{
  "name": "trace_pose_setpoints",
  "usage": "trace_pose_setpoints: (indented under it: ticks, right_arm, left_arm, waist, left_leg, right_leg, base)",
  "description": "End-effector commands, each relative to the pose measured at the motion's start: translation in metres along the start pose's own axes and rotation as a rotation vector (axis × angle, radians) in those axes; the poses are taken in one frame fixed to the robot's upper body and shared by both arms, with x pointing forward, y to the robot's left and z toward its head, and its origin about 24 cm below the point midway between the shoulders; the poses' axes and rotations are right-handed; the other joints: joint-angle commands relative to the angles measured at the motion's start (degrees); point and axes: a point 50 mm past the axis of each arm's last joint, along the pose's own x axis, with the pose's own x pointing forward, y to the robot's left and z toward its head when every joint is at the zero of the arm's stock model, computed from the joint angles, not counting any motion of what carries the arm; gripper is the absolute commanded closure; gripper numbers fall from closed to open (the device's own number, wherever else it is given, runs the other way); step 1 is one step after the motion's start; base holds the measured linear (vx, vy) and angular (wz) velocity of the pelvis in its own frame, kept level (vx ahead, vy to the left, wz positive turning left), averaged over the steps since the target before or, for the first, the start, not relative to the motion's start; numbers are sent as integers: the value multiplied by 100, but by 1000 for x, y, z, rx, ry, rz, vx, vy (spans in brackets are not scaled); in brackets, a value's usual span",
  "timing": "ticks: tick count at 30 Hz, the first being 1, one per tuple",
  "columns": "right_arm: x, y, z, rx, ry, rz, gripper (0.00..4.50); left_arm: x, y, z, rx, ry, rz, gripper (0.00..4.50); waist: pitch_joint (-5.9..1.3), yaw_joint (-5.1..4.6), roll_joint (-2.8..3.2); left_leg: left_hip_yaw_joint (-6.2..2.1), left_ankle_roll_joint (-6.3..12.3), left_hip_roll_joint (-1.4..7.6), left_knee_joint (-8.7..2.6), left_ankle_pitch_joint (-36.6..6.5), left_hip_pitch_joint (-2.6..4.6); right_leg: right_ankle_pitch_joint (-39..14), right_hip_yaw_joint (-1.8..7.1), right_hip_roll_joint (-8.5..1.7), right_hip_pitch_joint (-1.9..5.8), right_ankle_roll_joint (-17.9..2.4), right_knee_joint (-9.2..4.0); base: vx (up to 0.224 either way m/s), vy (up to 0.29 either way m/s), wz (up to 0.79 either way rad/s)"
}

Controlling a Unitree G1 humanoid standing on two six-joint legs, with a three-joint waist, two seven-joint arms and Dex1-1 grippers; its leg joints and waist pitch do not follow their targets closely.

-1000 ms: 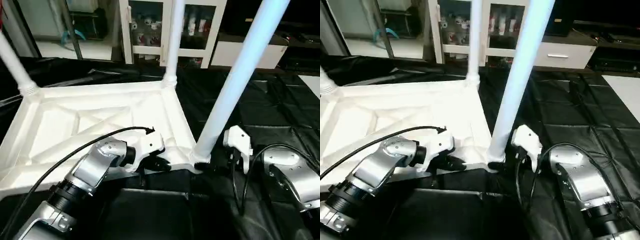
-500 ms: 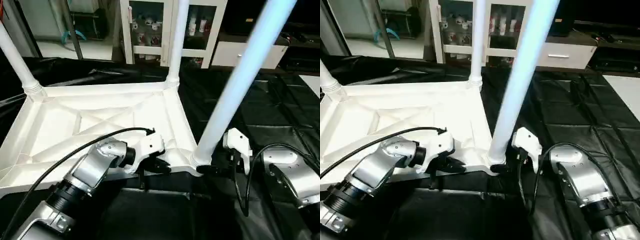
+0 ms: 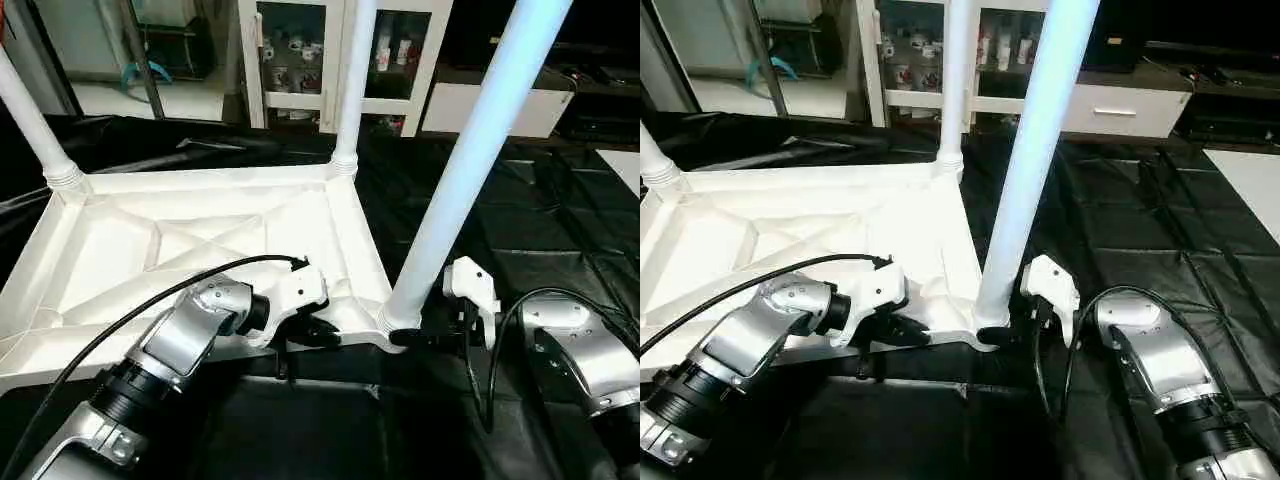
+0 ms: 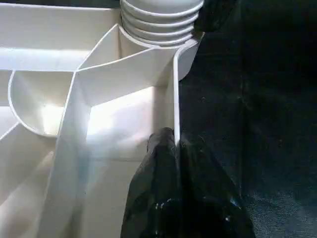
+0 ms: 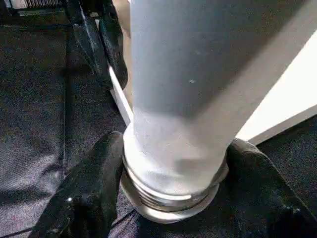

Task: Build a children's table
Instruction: Rotate leg to tighten

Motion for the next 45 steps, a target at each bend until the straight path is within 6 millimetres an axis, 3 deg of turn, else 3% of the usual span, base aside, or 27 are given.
trace_pose_setpoints:
  ticks: [1,5,8,12,14,15,17,19,26,27,30,32,34,36,37,40,42,45]
  right_arm:
    - [3,-3,0,19,-18,-36,178]
    - [15,-23,-7,146,-61,-340,178]
    - [24,-28,-10,222,-79,-465,178]
    - [48,-30,-8,295,-87,-668,180]
    - [57,-28,-7,302,-81,-725,180]
    - [59,-28,-7,307,-79,-740,180]
    - [75,-21,-5,323,-51,-833,180]
    - [87,-14,0,326,-52,-858,180]
    - [94,-11,21,316,-152,-783,181]
    - [92,-10,23,316,-176,-743,125]
    - [86,-7,25,276,-167,-703,111]
    - [83,-7,26,262,-161,-687,79]
    - [78,-6,26,241,-150,-650,66]
    - [69,-5,25,229,-131,-575,54]
    - [58,-2,24,201,-117,-469,41]
    - [50,2,23,172,-115,-384,41]
    - [34,9,19,87,-85,-233,41]
    - [26,11,16,62,-64,-180,41]
  left_arm:
    - [6,-6,7,19,-20,-51,450]
    - [14,4,8,-39,-46,64,450]
    - [20,12,12,-83,-86,141,450]
    - [31,27,20,-149,-120,274,450]
    - [34,31,22,-150,-106,327,450]
    - [34,32,23,-150,-103,338,450]
    - [38,39,25,-154,-72,428,450]
    - [41,42,27,-149,-54,466,450]
    - [40,39,26,-130,-58,428,450]
    - [38,37,23,-132,-53,410,450]
    - [35,33,17,-122,-43,365,450]
    - [34,32,15,-120,-39,355,450]
    - [32,29,12,-114,-32,327,450]
    - [28,22,7,-121,-15,269,450]
    - [24,14,1,-119,-3,195,450]
    - [21,9,-2,-96,5,142,450]
    - [14,-1,-6,-64,21,42,450]
    - [10,-5,-8,-69,38,-4,450]
  waist:
    - [-354,-12,-79]
    - [-327,-96,-71]
    - [-337,-181,-87]
    - [-339,-198,-81]
    - [-353,-201,-86]
    - [-351,-189,-77]
    - [-352,-193,-61]
    - [-361,-168,-63]
    - [-346,-155,-52]
    - [-344,-151,-53]
    - [-352,-133,-59]
    - [-361,-131,-61]
    - [-378,-127,-72]
    - [-371,-114,-71]
    - [-376,-99,-54]
    - [-368,-100,-51]
    - [-360,-79,-50]
    - [-341,-64,-36]
  left_leg:
    - [-115,276,286,-548,-1204,144]
    - [-136,17,260,-602,-1562,118]
    - [-157,-152,246,-615,-1796,119]
    - [-143,-207,226,-612,-1775,131]
    - [-157,-226,228,-619,-1744,119]
    - [-137,-203,231,-610,-1718,145]
    - [-133,-164,229,-613,-1605,122]
    - [-132,-195,226,-620,-1545,145]
    - [-145,-185,231,-650,-1775,133]
    - [-137,-178,229,-647,-1794,144]
    - [-136,-102,240,-644,-1541,121]
    - [-130,-50,238,-633,-1358,103]
    - [-109,104,233,-604,-1057,102]
    - [-119,178,241,-603,-983,89]
    - [-120,215,257,-599,-952,111]
    - [-93,309,265,-580,-878,124]
    - [-99,284,270,-585,-963,139]
    - [-92,230,286,-614,-1167,158]
  right_leg:
    - [-940,88,-154,168,-1344,-369]
    - [-1463,75,-140,151,-1232,-417]
    - [-1723,68,-135,137,-1087,-441]
    - [-1751,84,-132,93,-984,-475]
    - [-1765,75,-140,120,-939,-476]
    - [-1687,92,-137,87,-930,-487]
    - [-1491,99,-119,84,-943,-468]
    - [-1428,94,-117,89,-929,-472]
    - [-1453,92,-120,101,-812,-474]
    - [-1505,99,-124,91,-790,-491]
    - [-1208,97,-120,129,-821,-463]
    - [-998,101,-126,151,-857,-439]
    - [-617,101,-118,176,-995,-399]
    - [-567,96,-130,210,-1047,-389]
    - [-486,92,-124,211,-1089,-381]
    - [-276,100,-113,182,-1260,-360]
    - [-429,90,-114,197,-1286,-374]
    - [-661,100,-117,175,-1304,-389]
  base:
    - [0,0,0]
    - [0,0,0]
    - [0,0,0]
    - [0,0,0]
    - [0,0,0]
    - [0,0,0]
    - [0,0,0]
    - [0,0,0]
    - [0,0,0]
    - [0,0,0]
    - [0,0,0]
    - [0,0,0]
    - [0,0,0]
    - [0,0,0]
    - [0,0,0]
    - [0,0,0]
    - [0,0,0]
    - [0,0,0]
